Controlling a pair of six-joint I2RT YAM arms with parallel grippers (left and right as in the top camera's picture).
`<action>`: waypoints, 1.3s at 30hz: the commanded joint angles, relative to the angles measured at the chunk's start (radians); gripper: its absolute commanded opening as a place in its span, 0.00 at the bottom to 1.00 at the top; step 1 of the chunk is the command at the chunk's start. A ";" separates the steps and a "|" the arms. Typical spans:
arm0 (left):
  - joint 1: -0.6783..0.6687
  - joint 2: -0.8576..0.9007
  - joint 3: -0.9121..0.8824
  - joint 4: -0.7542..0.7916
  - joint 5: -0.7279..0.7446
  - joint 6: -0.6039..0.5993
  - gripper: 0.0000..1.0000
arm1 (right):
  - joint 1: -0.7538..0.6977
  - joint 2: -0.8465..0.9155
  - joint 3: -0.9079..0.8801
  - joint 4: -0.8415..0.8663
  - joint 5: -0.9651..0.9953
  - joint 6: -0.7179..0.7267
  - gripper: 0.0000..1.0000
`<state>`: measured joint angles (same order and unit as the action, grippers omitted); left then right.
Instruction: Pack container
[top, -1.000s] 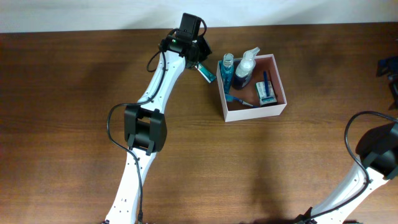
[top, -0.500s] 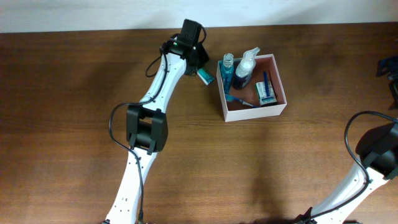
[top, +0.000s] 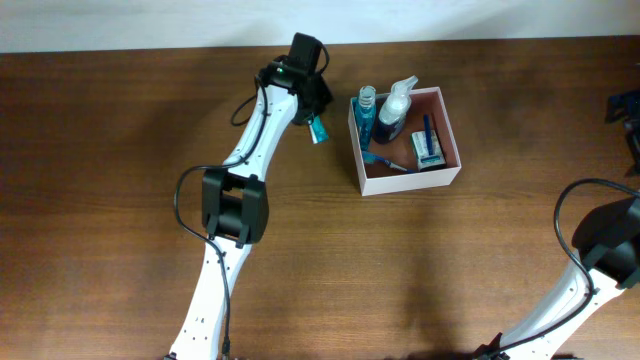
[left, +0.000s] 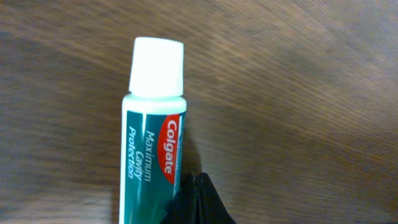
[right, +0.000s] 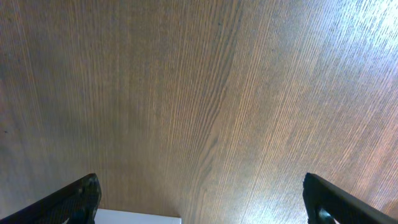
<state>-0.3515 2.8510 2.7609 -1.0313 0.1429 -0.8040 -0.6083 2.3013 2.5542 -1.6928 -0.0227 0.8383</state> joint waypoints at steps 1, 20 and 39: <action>0.039 0.017 0.002 -0.068 -0.045 0.014 0.01 | -0.001 -0.004 0.000 -0.002 0.013 0.005 0.99; 0.099 0.016 0.249 -0.305 -0.067 0.162 0.01 | -0.001 -0.004 0.000 -0.002 0.013 0.005 0.99; 0.105 0.006 0.375 -0.406 -0.015 -0.031 0.81 | -0.001 -0.004 0.000 -0.002 0.013 0.005 0.99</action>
<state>-0.2527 2.8613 3.1268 -1.4235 0.1165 -0.7944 -0.6083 2.3013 2.5542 -1.6928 -0.0227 0.8383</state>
